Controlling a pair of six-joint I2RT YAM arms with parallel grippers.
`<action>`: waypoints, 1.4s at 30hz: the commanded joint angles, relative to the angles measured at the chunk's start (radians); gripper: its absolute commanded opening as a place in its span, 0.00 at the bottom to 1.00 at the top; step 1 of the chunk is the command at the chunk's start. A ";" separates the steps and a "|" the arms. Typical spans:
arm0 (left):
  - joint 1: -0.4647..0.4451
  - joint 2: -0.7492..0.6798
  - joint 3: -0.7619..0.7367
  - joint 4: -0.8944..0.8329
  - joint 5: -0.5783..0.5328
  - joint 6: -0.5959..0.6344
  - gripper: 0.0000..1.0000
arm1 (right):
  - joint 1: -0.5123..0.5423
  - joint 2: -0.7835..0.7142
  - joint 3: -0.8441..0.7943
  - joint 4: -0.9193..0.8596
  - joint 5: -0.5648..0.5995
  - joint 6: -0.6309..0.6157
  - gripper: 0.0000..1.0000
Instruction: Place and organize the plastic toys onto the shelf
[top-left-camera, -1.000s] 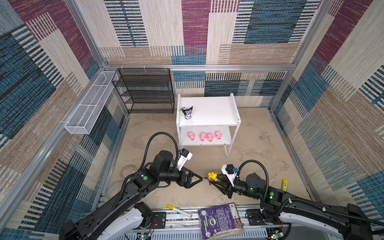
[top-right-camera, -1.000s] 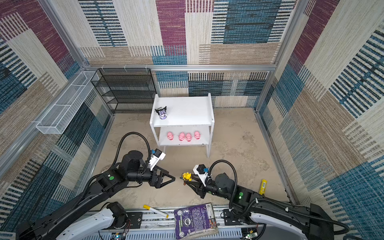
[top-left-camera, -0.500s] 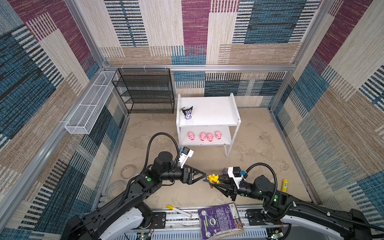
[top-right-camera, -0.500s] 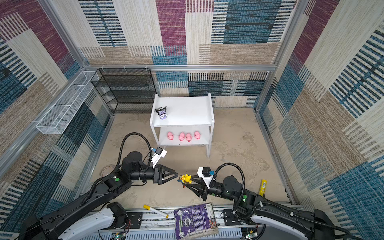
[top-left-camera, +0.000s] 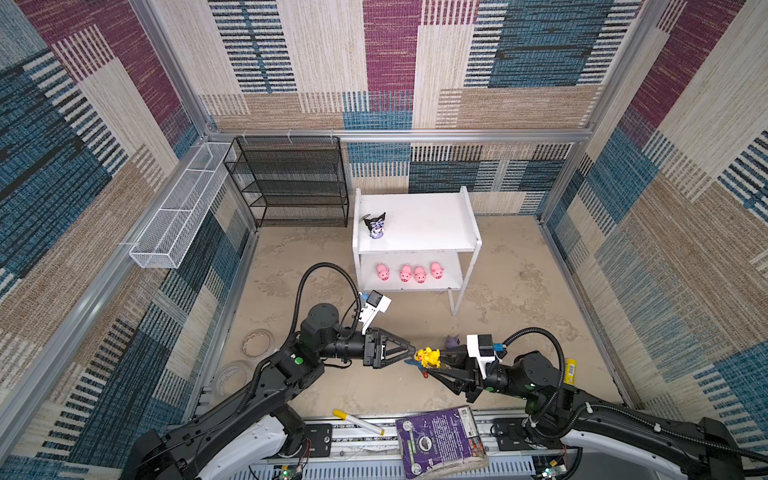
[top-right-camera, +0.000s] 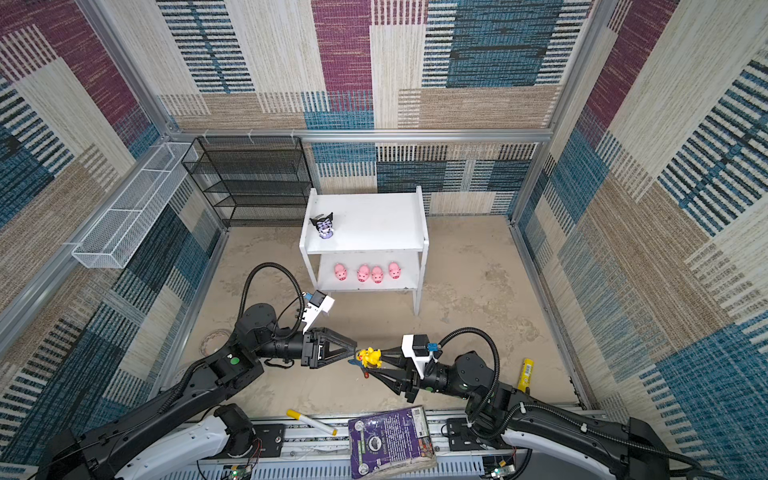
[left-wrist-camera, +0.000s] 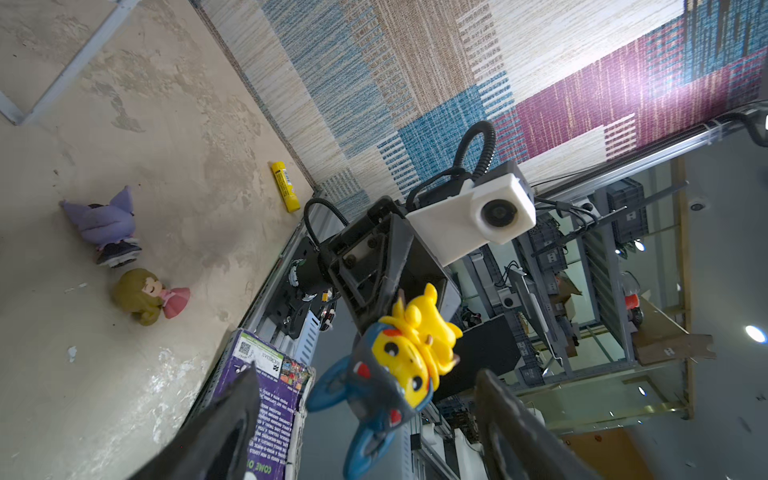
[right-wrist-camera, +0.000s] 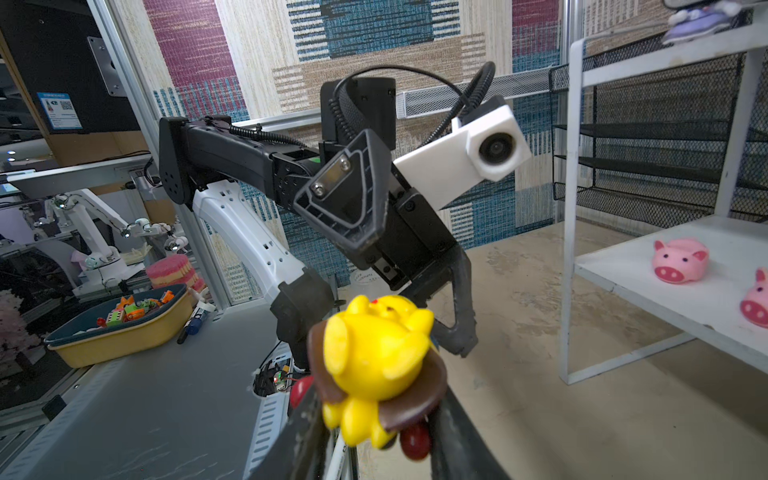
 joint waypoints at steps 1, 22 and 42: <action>-0.005 0.009 0.007 0.072 0.034 -0.042 0.79 | 0.001 0.025 0.021 0.110 -0.028 -0.011 0.39; -0.025 -0.076 0.026 -0.305 -0.221 0.159 0.77 | 0.000 -0.010 -0.007 -0.226 0.112 0.112 0.50; 0.063 -0.266 0.035 -0.845 -0.633 0.220 0.98 | 0.043 0.610 0.319 -0.536 0.079 -0.068 0.75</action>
